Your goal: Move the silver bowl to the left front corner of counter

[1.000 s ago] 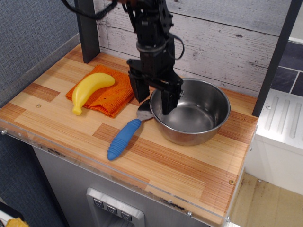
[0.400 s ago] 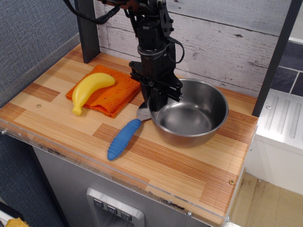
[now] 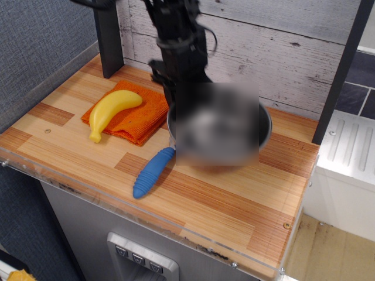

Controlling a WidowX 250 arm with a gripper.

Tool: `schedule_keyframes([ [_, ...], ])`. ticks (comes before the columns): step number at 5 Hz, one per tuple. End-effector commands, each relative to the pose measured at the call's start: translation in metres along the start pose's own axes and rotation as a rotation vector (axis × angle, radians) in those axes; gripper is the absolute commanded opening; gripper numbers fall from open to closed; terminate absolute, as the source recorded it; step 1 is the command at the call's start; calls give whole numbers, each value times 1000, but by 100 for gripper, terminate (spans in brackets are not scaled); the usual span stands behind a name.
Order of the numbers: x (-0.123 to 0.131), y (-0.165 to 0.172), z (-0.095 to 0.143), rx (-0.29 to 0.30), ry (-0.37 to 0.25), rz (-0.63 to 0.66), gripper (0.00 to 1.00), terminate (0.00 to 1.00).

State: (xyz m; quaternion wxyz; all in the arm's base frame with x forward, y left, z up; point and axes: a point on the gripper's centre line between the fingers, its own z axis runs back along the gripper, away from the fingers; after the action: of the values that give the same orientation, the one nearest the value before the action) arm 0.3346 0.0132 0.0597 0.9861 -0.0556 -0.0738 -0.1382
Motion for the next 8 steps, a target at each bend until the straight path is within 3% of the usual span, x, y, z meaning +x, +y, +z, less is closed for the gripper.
schedule_keyframes([
  [1,-37,59,82,-19,-136,154,0,0],
  [3,-112,138,76,65,-71,323,0,0],
  [4,-135,182,70,97,-35,412,0,0],
  [6,-153,260,66,127,-5,444,0,0],
  [8,-154,236,51,106,41,382,0,0],
])
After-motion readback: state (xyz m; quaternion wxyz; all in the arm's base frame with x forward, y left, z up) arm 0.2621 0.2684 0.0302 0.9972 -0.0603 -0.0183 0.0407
